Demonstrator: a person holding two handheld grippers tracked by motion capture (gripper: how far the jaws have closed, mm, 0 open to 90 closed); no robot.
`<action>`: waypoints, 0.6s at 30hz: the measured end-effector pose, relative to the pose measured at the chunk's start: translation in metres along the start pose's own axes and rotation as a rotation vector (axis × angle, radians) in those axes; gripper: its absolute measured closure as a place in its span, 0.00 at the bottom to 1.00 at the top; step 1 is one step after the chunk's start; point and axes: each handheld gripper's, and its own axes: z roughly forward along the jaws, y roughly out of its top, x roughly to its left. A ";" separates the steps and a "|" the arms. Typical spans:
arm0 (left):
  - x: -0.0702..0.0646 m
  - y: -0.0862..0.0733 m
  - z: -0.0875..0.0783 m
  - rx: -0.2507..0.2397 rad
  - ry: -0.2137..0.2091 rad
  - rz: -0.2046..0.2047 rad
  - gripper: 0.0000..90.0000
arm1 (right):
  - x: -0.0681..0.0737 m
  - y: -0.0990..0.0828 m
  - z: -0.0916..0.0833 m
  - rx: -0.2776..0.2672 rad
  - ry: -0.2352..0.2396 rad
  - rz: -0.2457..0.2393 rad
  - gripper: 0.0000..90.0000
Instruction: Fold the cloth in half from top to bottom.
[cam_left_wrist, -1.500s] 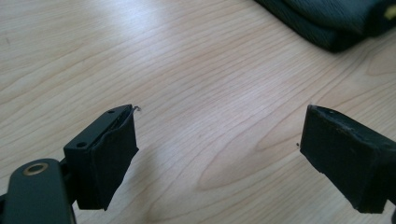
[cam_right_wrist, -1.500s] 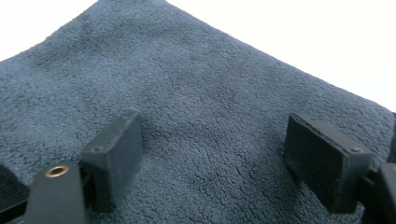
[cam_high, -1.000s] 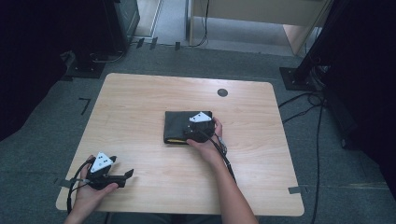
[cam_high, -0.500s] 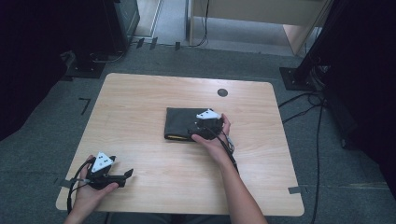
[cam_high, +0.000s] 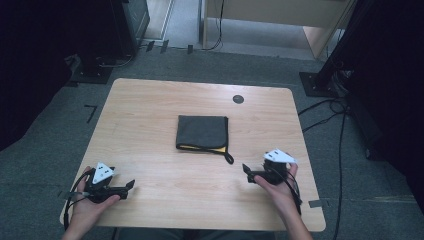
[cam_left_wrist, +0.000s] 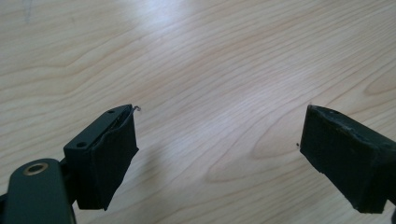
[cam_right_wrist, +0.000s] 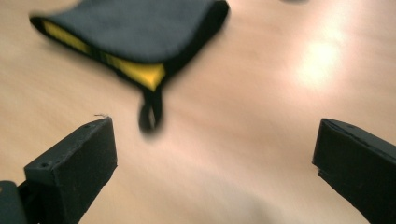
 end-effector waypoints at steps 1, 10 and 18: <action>0.001 -0.002 0.000 0.005 -0.002 -0.006 0.12 | -0.005 -0.008 -0.007 0.001 -0.005 0.009 0.00; 0.005 -0.009 -0.004 0.017 -0.002 -0.019 0.12 | -0.041 -0.063 -0.054 0.059 -0.102 0.069 0.00; 0.006 -0.012 0.001 0.036 0.005 -0.027 0.12 | -0.048 -0.083 -0.059 0.085 -0.162 0.087 0.00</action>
